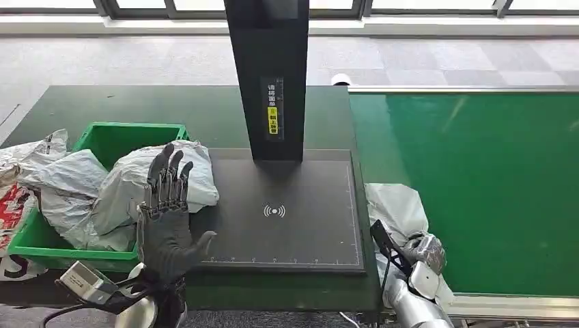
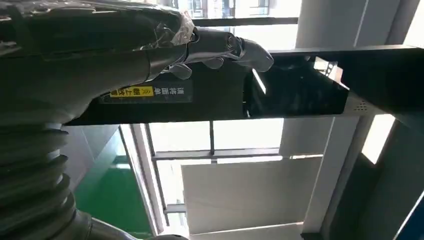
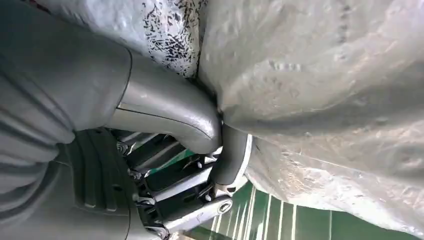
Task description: Moved the parcel from conveyor to table for the left to box.
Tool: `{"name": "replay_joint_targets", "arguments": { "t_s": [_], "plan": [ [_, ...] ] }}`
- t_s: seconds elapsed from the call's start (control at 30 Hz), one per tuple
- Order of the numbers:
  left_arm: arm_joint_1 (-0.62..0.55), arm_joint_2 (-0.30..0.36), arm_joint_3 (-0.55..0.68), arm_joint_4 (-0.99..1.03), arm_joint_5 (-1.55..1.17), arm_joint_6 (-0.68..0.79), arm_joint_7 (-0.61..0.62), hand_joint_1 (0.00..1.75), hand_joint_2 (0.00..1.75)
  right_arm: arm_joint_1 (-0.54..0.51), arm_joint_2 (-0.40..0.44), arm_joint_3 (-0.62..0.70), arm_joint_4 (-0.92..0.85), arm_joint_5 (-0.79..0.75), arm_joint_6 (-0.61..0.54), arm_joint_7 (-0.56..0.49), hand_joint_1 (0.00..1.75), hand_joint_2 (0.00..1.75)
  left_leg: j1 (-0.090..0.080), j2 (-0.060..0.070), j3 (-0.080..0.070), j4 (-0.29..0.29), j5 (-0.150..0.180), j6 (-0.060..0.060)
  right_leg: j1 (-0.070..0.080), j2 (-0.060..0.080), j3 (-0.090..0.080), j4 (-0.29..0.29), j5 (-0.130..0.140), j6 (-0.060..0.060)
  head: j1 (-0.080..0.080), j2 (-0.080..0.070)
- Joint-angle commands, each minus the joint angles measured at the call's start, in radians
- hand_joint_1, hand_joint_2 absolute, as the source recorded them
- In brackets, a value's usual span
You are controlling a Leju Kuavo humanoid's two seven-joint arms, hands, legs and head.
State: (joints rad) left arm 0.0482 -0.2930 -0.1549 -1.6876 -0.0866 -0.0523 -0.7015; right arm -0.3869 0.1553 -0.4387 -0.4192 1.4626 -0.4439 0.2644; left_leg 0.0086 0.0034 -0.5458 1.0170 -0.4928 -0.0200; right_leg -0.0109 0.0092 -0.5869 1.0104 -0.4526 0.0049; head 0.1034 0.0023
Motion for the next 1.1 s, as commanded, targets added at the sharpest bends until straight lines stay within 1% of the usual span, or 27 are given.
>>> {"name": "replay_joint_targets", "arguments": {
  "t_s": [0.03,0.07,0.1,0.13,0.27,0.3,0.33,0.37,0.47,0.57,0.6,0.63,0.7,0.73,0.83,0.87,0.9,0.93,0.97,1.0,1.03,1.07,1.1],
  "plan": [
    [0.008,0.019,0.028,0.017,-0.002,0.007,0.003,0.0,1.75,0.089,0.067,0.009,-0.299,-0.105,-0.254,-0.244,1.75,1.75,-0.001,0.0,-0.001,-0.003,0.002,0.0,-0.001,0.0,-0.001,-0.002,0.002,-0.001,0.0,0.0],
    [0.009,0.02,0.027,0.015,-0.001,0.006,0.003,0.0,1.75,0.126,0.099,0.006,-0.441,-0.124,-0.254,-0.299,1.75,1.75,-0.001,0.0,-0.002,-0.001,0.001,0.0,-0.001,0.0,-0.002,0.0,0.001,-0.001,0.0,0.0],
    [0.012,0.019,0.026,0.016,-0.003,0.006,0.003,0.0,1.75,0.167,0.139,-0.017,-0.582,-0.146,-0.254,-0.378,1.75,1.75,-0.001,0.001,-0.003,-0.002,0.001,0.0,-0.001,0.0,-0.003,0.0,0.001,-0.001,0.0,0.0],
    [0.013,0.019,0.024,0.016,-0.004,0.009,0.003,0.0,1.75,0.201,0.194,-0.068,-0.747,-0.215,-0.254,-0.535,1.75,1.75,-0.001,-0.001,-0.004,0.0,0.0,0.0,-0.002,-0.001,-0.004,0.001,0.0,-0.001,0.0,0.0],
    [0.013,0.019,0.024,0.016,-0.004,0.009,0.003,0.0,1.75,0.201,0.194,-0.068,-0.747,-0.215,-0.254,-0.535,1.75,1.75,-0.001,-0.001,-0.005,-0.001,0.0,0.0,-0.001,-0.002,-0.005,0.001,0.0,-0.001,0.0,0.0],
    [0.012,0.02,0.018,0.014,-0.003,0.009,0.003,0.0,1.75,0.232,0.194,-0.069,-0.924,-0.389,-0.254,-0.701,1.75,1.75,-0.001,-0.002,-0.004,-0.002,0.001,0.0,-0.001,-0.003,-0.005,0.0,0.0,-0.001,0.0,0.0],
    [0.013,0.02,0.013,0.016,-0.007,0.014,0.003,0.0,1.75,0.252,0.194,-0.044,-0.995,-0.457,-0.254,-0.737,1.75,1.75,-0.001,-0.002,-0.004,-0.003,0.001,0.0,0.0,-0.003,-0.005,-0.001,0.0,-0.001,0.0,0.0],
    [0.011,0.02,0.012,0.017,-0.007,0.017,0.003,0.0,1.75,0.271,0.194,-0.006,-1.058,-0.494,-0.254,-0.741,1.75,1.75,-0.002,-0.005,-0.007,0.0,0.001,0.0,-0.001,-0.006,-0.007,0.002,-0.001,0.0,0.0,0.0],
    [0.011,0.02,0.011,0.017,-0.006,0.016,0.003,0.0,1.75,0.279,0.194,0.003,-1.076,-0.5,-0.254,-0.74,1.75,1.75,-0.002,-0.008,-0.008,-0.001,0.001,0.001,-0.002,-0.009,-0.007,0.001,-0.001,0.0,0.0,0.0],
    [0.011,0.02,0.011,0.017,-0.006,0.016,0.003,0.0,1.75,0.279,0.194,0.003,-1.076,-0.5,-0.254,-0.74,1.75,1.75,-0.001,-0.006,-0.005,-0.003,0.001,0.002,-0.001,-0.006,-0.004,-0.002,0.0,0.0,0.0,0.0],
    [0.01,0.021,0.011,0.016,-0.002,0.014,0.003,0.0,1.75,0.291,0.194,0.013,-1.1,-0.516,-0.254,-0.747,1.75,1.75,-0.001,-0.005,-0.005,-0.002,0.001,0.001,-0.002,-0.005,-0.005,0.0,-0.001,0.0,0.0,0.0],
    [0.006,0.021,0.01,0.021,0.001,0.008,0.003,0.0,1.75,0.298,0.194,0.019,-1.131,-0.554,-0.254,-0.782,1.75,1.75,-0.001,-0.005,-0.005,-0.003,0.001,0.002,-0.003,-0.005,-0.005,-0.001,0.0,0.0,0.0,0.0],
    [-0.001,0.019,0.012,0.03,0.0,0.009,0.003,0.0,1.75,0.304,0.194,0.032,-1.15,-0.573,-0.254,-0.79,1.75,1.75,-0.002,-0.007,-0.007,-0.001,0.001,0.001,-0.004,-0.007,-0.006,0.0,-0.001,0.0,0.0,0.0],
    [-0.007,0.017,0.011,0.038,0.001,0.003,0.003,0.0,1.75,0.317,0.194,0.05,-1.196,-0.605,-0.254,-0.813,1.75,1.75,-0.001,-0.008,-0.007,-0.002,0.001,0.001,-0.004,-0.007,-0.005,-0.001,-0.001,0.0,0.0,0.0],
    [-0.012,0.016,0.007,0.045,0.002,-0.001,0.003,0.0,1.75,0.336,0.194,0.079,-1.252,-0.611,-0.254,-0.807,1.75,1.75,-0.001,-0.007,-0.007,-0.001,0.001,0.001,-0.004,-0.006,-0.006,0.0,-0.001,0.0,0.0,0.0],
    [-0.014,0.021,-0.006,0.048,0.004,0.014,0.003,0.0,1.75,0.335,0.194,0.069,-1.222,-0.613,-0.254,-0.818,1.75,1.75,-0.001,-0.006,-0.006,-0.002,0.001,0.001,-0.004,-0.006,-0.005,-0.001,-0.001,0.0,0.0,0.0],
    [-0.017,0.021,0.0,0.05,0.004,0.012,0.003,0.0,1.75,0.346,0.194,0.111,-1.234,-0.551,-0.254,-0.733,0.0,1.75,-0.001,-0.007,-0.006,-0.002,0.001,0.001,-0.004,-0.006,-0.006,0.0,-0.001,0.0,0.0,0.0],
    [-0.017,0.021,0.003,0.047,0.005,0.011,0.003,0.0,1.75,0.351,0.194,0.132,-1.206,-0.489,-0.254,-0.667,0.0,1.75,-0.001,-0.007,-0.006,-0.002,0.001,0.001,-0.003,-0.006,-0.005,-0.001,-0.001,0.0,0.0,0.0],
    [-0.016,0.021,0.004,0.044,0.006,0.01,0.003,0.0,1.75,0.349,0.194,0.137,-1.182,-0.443,-0.254,-0.625,0.0,1.75,-0.001,-0.006,-0.005,-0.003,0.001,0.001,-0.003,-0.006,-0.004,-0.002,-0.001,0.0,0.0,0.0],
    [-0.015,0.023,0.006,0.04,0.008,0.005,0.003,0.0,1.75,0.342,0.194,0.14,-1.116,-0.372,-0.254,-0.567,0.0,1.75,-0.001,-0.006,-0.004,-0.004,0.002,0.001,-0.003,-0.006,-0.004,-0.003,0.0,-0.001,0.0,0.0],
    [-0.016,0.023,0.009,0.041,0.009,-0.001,0.003,0.0,1.75,0.324,0.194,0.127,-1.033,-0.267,-0.254,-0.479,0.0,1.75,0.0,-0.006,-0.005,-0.003,0.001,0.001,-0.003,-0.005,-0.004,-0.002,0.0,0.0,0.0,0.0],
    [-0.017,0.022,0.011,0.044,0.006,-0.001,0.003,0.0,1.75,0.314,0.194,0.113,-1.005,-0.238,-0.254,-0.458,0.0,1.75,0.0,-0.004,-0.003,-0.004,0.002,0.001,-0.002,-0.004,-0.003,-0.003,0.0,0.0,0.0,0.0],
    [-0.019,0.018,0.017,0.049,0.006,-0.002,0.003,0.0,1.75,0.293,0.194,0.064,-0.951,-0.218,-0.254,-0.431,0.0,1.75,0.0,-0.004,-0.003,-0.005,0.002,0.001,-0.002,-0.004,-0.003,-0.004,0.001,0.0,0.0,0.0]
  ]
}}
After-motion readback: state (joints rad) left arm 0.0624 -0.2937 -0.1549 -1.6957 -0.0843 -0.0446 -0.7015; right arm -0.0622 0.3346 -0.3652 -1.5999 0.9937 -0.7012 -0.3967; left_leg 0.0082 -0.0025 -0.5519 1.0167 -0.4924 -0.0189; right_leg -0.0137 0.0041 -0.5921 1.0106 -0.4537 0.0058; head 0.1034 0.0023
